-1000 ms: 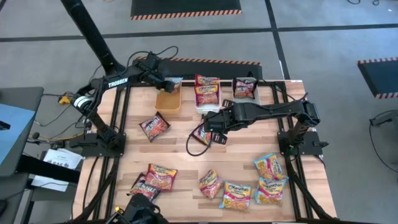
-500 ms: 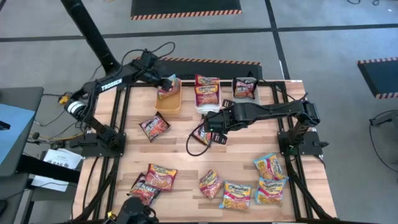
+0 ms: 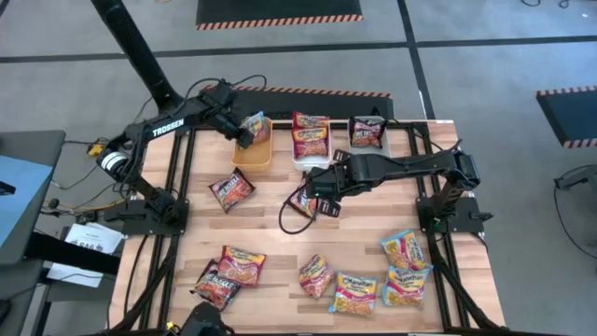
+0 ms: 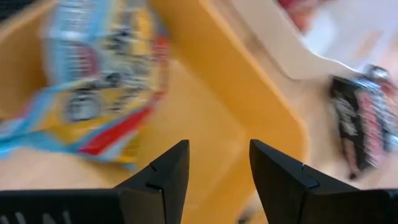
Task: Sort Maruchan noodles
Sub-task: Put the black noodle pack into the gray bin
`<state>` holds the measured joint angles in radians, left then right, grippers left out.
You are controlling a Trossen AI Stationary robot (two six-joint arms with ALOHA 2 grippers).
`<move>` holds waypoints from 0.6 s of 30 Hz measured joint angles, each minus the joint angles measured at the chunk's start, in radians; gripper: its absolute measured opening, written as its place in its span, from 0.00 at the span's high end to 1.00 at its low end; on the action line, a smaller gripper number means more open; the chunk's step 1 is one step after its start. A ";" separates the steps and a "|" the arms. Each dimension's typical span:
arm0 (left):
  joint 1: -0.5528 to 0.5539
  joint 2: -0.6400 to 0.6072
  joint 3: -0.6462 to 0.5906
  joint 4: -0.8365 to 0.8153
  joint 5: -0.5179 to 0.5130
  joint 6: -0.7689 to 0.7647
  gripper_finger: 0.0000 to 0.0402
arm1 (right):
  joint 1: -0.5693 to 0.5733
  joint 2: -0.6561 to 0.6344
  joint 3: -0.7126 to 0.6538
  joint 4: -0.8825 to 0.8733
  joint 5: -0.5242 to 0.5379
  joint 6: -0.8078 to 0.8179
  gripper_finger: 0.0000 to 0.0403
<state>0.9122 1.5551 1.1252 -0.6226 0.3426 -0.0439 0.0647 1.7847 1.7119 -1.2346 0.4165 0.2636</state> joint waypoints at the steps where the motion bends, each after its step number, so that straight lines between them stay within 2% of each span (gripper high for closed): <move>1: -0.011 0.000 0.000 -0.005 0.033 0.002 0.62 | 0.000 0.000 0.000 0.000 -0.016 0.000 0.61; 4: -0.052 0.000 0.000 -0.014 0.141 0.011 0.62 | 0.000 0.000 0.000 -0.005 -0.058 0.000 0.61; 6: -0.091 -0.004 0.000 -0.021 0.173 0.022 0.62 | 0.000 0.000 0.000 -0.022 -0.081 0.000 0.61; 13: -0.240 -0.036 0.000 -0.061 0.137 0.022 0.62 | 0.003 0.000 -0.001 -0.167 -0.102 0.090 0.61; 18: -0.351 -0.056 0.000 -0.112 0.083 0.018 0.62 | 0.033 0.002 -0.071 -0.191 -0.102 0.111 0.61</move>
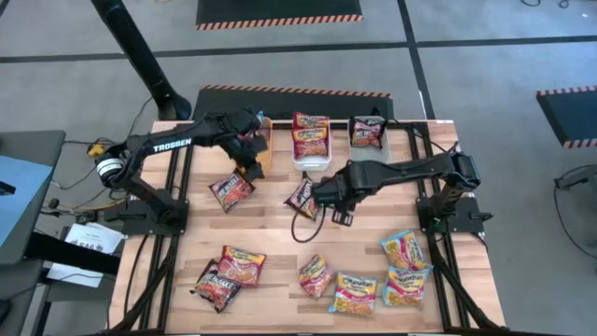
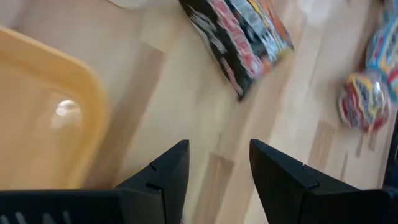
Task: Sort Maruchan noodles
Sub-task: Put the black noodle pack into the gray bin
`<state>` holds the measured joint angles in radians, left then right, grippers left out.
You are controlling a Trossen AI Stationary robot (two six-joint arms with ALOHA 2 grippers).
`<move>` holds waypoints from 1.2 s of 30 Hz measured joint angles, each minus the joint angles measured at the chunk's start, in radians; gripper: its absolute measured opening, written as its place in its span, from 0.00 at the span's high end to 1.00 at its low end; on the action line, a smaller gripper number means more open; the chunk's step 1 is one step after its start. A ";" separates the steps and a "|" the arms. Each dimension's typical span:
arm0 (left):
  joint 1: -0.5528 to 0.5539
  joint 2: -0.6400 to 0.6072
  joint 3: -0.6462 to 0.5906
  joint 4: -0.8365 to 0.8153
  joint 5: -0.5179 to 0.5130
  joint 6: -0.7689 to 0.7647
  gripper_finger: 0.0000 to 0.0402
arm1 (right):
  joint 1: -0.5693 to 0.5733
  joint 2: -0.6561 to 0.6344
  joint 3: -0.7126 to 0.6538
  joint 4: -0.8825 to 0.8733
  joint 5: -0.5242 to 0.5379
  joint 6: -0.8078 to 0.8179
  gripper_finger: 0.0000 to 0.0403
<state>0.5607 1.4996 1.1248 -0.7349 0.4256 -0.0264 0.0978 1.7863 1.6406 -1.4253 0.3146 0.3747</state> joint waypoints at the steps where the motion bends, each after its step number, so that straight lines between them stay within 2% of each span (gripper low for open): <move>1: -0.021 -0.003 0.000 -0.007 -0.007 -0.003 0.62 | 0.010 0.000 -0.016 0.002 -0.001 0.000 0.61; 8: -0.166 -0.043 0.000 -0.054 -0.072 -0.057 0.62 | 0.066 0.000 -0.115 0.015 -0.013 0.054 0.61; 16: -0.329 -0.098 -0.003 -0.072 -0.187 -0.124 0.62 | 0.131 -0.001 -0.163 0.039 -0.096 0.092 0.61; 20: -0.407 -0.134 -0.042 -0.069 -0.248 -0.191 0.62 | 0.155 -0.035 -0.238 0.072 -0.156 0.103 0.61; 30: -0.585 -0.256 -0.245 0.076 -0.329 -0.442 0.62 | 0.135 -0.252 -0.507 0.358 -0.327 0.096 0.61; 36: -0.676 -0.319 -0.315 0.157 -0.388 -0.582 0.62 | 0.080 -0.327 -0.571 0.533 -0.392 -0.003 0.61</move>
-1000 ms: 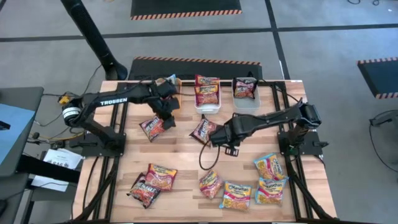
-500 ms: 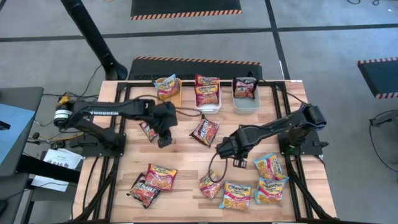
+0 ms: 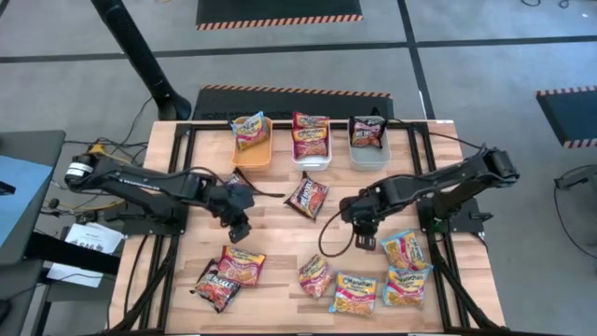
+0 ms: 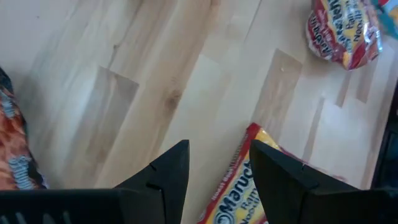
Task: Sort Maruchan noodles
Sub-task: Put the black noodle pack into the gray bin
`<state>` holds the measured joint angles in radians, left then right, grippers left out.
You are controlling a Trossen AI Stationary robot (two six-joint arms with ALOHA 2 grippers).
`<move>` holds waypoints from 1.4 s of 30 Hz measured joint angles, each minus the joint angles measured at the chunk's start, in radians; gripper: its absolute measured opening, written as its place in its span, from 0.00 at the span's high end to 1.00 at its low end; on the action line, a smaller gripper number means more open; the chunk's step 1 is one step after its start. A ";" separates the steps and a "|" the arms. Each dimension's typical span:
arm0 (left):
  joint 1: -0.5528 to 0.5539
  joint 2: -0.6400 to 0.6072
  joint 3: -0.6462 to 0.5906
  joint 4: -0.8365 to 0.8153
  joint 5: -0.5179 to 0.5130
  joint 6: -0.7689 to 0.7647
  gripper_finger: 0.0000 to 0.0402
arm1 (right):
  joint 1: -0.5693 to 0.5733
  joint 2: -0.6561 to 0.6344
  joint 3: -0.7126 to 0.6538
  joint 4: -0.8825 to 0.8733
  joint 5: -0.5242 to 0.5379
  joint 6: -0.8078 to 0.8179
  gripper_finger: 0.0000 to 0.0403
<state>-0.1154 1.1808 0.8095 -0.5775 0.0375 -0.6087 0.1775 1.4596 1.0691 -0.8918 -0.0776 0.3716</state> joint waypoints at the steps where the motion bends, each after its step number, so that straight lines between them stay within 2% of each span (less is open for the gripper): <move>1: -0.017 -0.007 -0.002 0.000 -0.013 -0.020 0.62 | -0.010 -0.002 -0.001 0.025 -0.005 -0.023 0.61; 12: -0.213 -0.077 -0.003 0.022 -0.224 -0.204 0.62 | -0.114 0.035 0.000 0.256 -0.008 -0.307 0.60; 20: -0.286 -0.103 -0.003 0.045 -0.349 -0.256 0.62 | -0.181 0.049 -0.001 0.393 -0.008 -0.424 0.49; 25: -0.290 -0.103 -0.003 0.083 -0.384 -0.253 0.62 | -0.216 0.064 -0.001 0.507 -0.007 -0.552 0.42; 32: -0.290 -0.102 -0.003 0.127 -0.406 -0.252 0.62 | -0.278 0.150 0.000 0.655 -0.006 -0.619 0.41; 42: -0.289 -0.102 -0.003 0.124 -0.412 -0.235 0.62 | -0.310 0.265 0.041 0.618 0.029 -0.617 0.41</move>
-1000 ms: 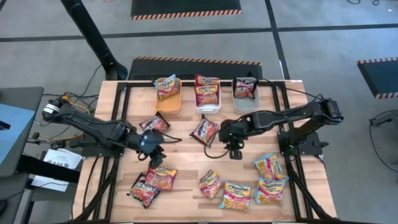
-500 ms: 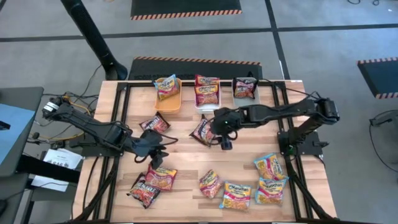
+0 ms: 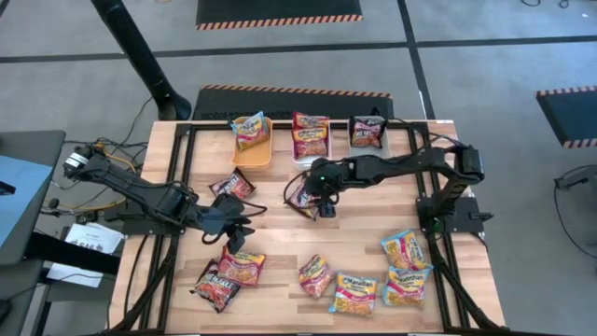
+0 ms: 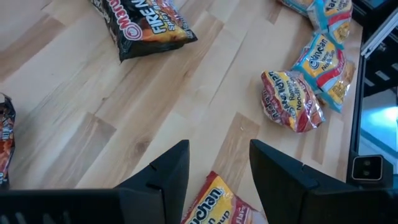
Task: Sort Maruchan noodles
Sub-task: Put the black noodle pack into the gray bin
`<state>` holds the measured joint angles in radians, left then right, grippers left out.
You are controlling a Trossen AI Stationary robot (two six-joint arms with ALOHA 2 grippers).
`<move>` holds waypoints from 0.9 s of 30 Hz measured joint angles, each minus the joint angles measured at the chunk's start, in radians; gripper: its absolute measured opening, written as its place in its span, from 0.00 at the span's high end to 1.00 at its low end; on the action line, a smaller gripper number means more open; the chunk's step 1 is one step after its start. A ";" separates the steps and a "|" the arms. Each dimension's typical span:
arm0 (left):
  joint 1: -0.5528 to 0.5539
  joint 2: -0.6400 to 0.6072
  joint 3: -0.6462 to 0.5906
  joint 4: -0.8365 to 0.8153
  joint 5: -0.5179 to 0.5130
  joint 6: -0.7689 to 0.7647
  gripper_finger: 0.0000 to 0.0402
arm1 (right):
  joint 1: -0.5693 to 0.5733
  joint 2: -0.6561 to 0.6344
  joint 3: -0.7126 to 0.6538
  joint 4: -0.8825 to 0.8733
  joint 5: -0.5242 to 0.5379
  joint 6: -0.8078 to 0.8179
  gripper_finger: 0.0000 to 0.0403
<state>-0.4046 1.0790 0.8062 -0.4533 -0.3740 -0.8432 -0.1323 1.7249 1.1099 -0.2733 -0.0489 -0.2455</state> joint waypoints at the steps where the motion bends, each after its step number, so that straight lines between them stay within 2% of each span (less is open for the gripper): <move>1: 0.000 0.000 0.000 0.000 0.000 0.005 0.62 | 0.001 0.008 0.000 -0.001 0.008 0.000 0.41; 11: 0.000 0.000 0.000 0.000 -0.008 0.036 0.62 | 0.000 0.105 0.002 0.005 0.100 0.005 0.40; 17: 0.000 0.000 0.000 -0.002 -0.032 0.037 0.62 | 0.001 0.145 0.007 0.007 0.116 0.091 0.42; 21: 0.000 0.000 0.000 -0.003 -0.034 0.057 0.62 | 0.008 0.159 0.007 -0.003 0.112 0.147 0.50; 27: 0.000 0.000 0.000 -0.003 -0.034 0.063 0.62 | 0.014 0.160 0.006 -0.024 0.083 0.200 0.72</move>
<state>-0.4042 1.0794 0.8066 -0.4561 -0.4080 -0.7799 -0.1184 1.8847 1.1160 -0.2974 0.0341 -0.0456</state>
